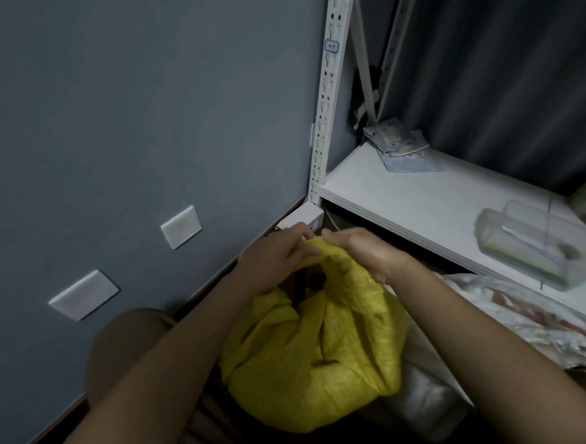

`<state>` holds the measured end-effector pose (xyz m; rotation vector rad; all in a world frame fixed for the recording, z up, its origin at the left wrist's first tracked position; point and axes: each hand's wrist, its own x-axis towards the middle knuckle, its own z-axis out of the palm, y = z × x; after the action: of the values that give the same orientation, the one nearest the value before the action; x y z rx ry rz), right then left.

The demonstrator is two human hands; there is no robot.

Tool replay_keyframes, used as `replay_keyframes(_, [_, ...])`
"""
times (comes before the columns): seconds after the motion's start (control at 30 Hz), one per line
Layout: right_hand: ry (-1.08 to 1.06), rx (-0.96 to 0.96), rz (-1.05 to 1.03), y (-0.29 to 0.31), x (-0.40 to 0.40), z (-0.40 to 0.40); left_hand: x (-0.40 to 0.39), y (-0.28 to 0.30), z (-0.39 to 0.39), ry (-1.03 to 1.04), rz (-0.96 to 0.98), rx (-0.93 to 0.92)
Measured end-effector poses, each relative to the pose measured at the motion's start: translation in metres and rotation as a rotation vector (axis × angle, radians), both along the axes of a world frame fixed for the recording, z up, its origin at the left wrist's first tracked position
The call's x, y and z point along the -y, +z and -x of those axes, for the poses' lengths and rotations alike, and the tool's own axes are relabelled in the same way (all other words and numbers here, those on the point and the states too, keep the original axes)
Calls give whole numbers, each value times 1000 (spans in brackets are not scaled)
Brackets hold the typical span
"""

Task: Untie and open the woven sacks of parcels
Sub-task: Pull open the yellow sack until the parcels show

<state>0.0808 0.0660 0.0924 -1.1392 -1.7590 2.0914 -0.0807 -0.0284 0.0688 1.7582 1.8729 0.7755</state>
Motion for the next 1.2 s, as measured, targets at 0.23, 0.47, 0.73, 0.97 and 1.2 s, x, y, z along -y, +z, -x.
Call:
replay_keyframes(0.23, [-89,-58,-457,-25,1,-15,-10,-6,3,128,27,221])
replay_keyframes(0.47, [-36,96,-526,-20,0,-28,-14,-13,6,151,-42,271])
replay_keyframes(0.73, [-189,-203,326,-11,19,-30,-16,-17,-9,-92,30,146])
replay_keyframes(0.97, [-356,-67,-405,-29,24,-42,-25,-11,-5,149,60,171])
replay_keyframes(1.2, [-432,-144,68,-20,16,-33,-23,-16,-16,-146,-65,44])
